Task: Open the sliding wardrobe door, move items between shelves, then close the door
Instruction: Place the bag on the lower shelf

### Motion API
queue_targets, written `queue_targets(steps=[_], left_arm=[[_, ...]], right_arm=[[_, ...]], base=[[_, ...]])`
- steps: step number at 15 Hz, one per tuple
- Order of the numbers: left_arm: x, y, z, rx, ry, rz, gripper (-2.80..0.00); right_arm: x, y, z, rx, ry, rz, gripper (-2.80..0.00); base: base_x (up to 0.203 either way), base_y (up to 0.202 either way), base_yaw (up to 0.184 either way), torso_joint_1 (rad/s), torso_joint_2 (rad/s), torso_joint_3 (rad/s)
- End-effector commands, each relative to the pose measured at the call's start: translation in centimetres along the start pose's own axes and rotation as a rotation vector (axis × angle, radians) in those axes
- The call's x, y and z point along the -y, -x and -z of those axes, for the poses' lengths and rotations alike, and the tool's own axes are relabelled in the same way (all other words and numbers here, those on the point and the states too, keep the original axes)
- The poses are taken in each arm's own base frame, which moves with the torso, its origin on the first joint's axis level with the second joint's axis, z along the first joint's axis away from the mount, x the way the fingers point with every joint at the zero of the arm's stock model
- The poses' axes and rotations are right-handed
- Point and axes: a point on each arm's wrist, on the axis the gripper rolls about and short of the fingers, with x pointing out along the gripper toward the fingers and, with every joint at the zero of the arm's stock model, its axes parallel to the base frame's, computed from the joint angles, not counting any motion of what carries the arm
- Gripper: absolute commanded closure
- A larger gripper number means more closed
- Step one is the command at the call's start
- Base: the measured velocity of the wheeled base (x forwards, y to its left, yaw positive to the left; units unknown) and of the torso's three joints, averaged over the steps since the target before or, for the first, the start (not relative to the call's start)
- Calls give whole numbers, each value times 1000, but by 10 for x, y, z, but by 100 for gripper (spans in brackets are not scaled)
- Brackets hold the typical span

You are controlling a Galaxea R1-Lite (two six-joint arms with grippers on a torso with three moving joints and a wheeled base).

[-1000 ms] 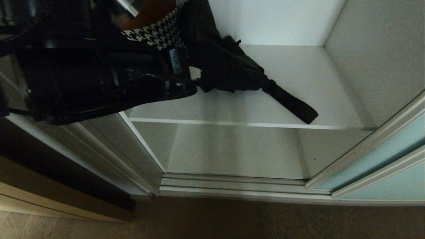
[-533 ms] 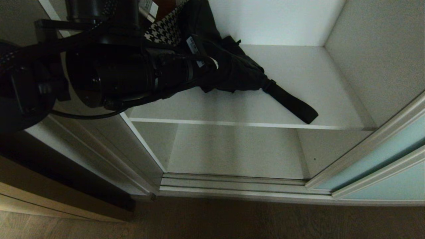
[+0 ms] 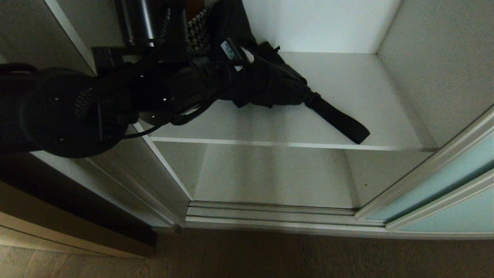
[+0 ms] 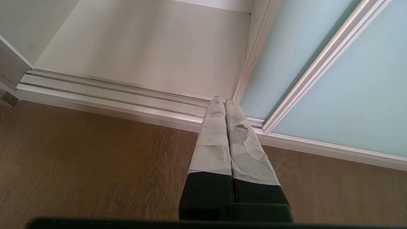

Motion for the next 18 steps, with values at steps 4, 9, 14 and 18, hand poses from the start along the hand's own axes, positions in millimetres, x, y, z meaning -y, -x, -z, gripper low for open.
queue_targets(steps=[4, 9, 14, 18], left_arm=[[-17, -44, 26, 37, 12, 24, -280], [-35, -88, 27, 112, -13, 2, -280], [-36, -109, 27, 214, -56, 44, -280], [-36, -113, 30, 195, -62, 81, -280]], right_arm=[[0, 0, 0, 2, 1, -1, 0], [0, 0, 0, 2, 1, -1, 0], [0, 0, 0, 2, 1, -1, 0], [0, 0, 0, 2, 1, -1, 0]], base=[[0, 0, 0, 0, 0, 0], [0, 0, 0, 0, 0, 0], [0, 0, 0, 0, 0, 0], [0, 0, 0, 0, 0, 0]])
